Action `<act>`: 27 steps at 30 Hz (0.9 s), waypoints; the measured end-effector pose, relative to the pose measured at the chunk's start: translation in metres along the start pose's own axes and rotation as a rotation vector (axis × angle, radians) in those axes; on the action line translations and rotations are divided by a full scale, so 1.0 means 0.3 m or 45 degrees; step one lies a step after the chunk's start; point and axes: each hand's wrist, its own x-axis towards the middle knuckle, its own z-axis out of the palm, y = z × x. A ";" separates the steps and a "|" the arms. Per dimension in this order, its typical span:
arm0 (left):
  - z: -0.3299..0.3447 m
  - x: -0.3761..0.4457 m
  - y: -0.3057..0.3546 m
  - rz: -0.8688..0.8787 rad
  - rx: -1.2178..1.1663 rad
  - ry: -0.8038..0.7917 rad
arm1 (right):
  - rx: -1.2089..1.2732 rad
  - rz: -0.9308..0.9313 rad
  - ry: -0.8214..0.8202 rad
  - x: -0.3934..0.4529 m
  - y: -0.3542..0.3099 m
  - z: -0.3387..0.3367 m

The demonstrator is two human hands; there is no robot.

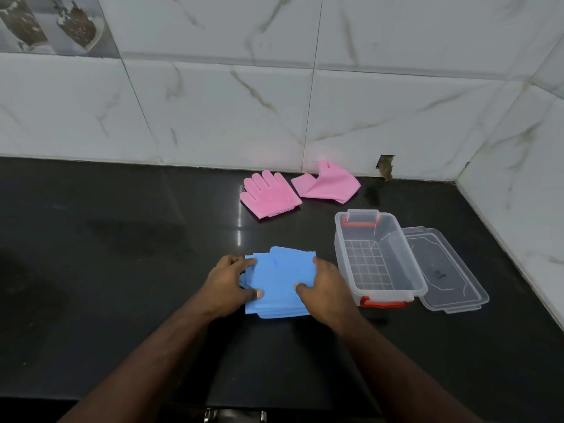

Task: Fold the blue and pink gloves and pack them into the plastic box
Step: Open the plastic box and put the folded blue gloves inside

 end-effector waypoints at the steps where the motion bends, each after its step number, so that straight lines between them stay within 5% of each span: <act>1: 0.001 0.000 -0.005 0.005 -0.005 -0.013 | 0.030 0.034 -0.008 0.007 0.000 0.004; 10: 0.004 -0.010 -0.057 0.065 -0.019 -0.030 | 0.251 0.255 -0.005 0.037 -0.019 0.003; 16: -0.001 -0.013 -0.087 0.083 -0.012 -0.024 | 0.838 0.431 -0.022 0.033 -0.011 0.011; 27: -0.031 -0.022 -0.090 0.090 -0.078 -0.036 | 1.247 0.350 -0.085 0.006 -0.052 0.010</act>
